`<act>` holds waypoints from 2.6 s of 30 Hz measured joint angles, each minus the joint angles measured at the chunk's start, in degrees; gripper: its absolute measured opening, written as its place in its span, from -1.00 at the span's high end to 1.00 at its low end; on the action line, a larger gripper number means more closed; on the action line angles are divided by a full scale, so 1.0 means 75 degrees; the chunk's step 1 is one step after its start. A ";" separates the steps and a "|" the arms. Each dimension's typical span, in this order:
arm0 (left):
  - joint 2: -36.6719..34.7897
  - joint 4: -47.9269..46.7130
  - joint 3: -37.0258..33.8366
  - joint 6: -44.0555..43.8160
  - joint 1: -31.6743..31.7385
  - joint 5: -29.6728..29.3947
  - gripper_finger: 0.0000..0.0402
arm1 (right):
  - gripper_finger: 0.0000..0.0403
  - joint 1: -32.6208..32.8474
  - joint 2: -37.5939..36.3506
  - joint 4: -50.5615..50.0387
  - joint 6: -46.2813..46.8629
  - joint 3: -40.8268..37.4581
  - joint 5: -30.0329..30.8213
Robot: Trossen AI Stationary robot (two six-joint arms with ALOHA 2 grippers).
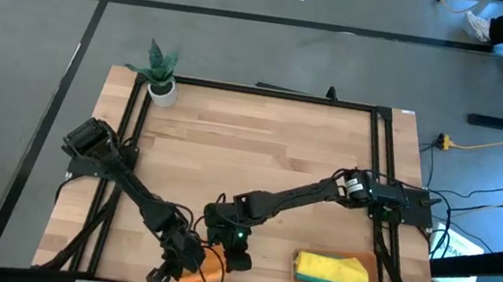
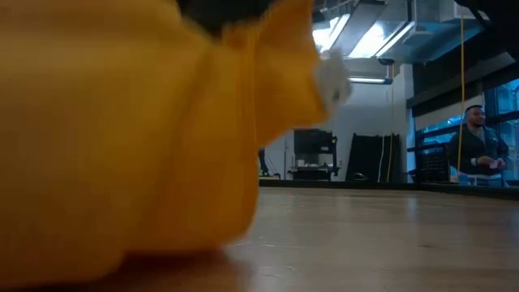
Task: Roll microfiber towels into tight, uniform cylinder then place into a basket
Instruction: Roll the orange microfiber towel, then stack the orange microfiber towel on top of the green microfiber towel in the orange bin
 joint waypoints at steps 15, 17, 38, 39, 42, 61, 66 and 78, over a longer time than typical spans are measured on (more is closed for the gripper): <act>-0.0039 -0.0035 -0.0679 -0.1161 0.0061 -0.1307 1.00 | 0.93 -0.0548 0.0395 -0.0091 -0.0013 -0.0017 0.0393; -0.0088 -0.0108 -0.0686 -0.1124 0.0059 -0.1396 1.00 | 0.93 -0.0595 0.0395 -0.0223 -0.0084 -0.0017 0.0824; -0.0782 -0.1412 -0.0706 -0.0903 0.0125 -0.3025 1.00 | 0.55 -0.0514 0.0395 -0.0289 -0.1231 -0.0017 0.1926; -0.0782 -0.1425 -0.0706 -0.0896 0.0140 -0.3107 1.00 | 0.51 -0.0514 0.0395 -0.0230 -0.1236 -0.0017 0.1929; -0.0782 -0.1584 -0.0706 -0.0885 0.0152 -0.3217 1.00 | 0.37 -0.0516 0.0395 -0.0159 -0.1447 -0.0017 0.1942; -0.0811 -0.1699 -0.1038 -0.1083 0.0154 -0.3212 1.00 | 0.10 -0.0683 0.0315 -0.1027 -0.1966 0.0617 0.1541; -0.0805 -0.1693 -0.1044 -0.1085 0.0154 -0.3209 1.00 | 0.11 -0.0618 0.0299 -0.2228 -0.2432 0.1400 0.2632; -0.0795 -0.1690 -0.1054 -0.1111 0.0157 -0.3165 1.00 | 0.11 0.0157 0.0273 -0.2417 -0.2884 0.1949 0.3966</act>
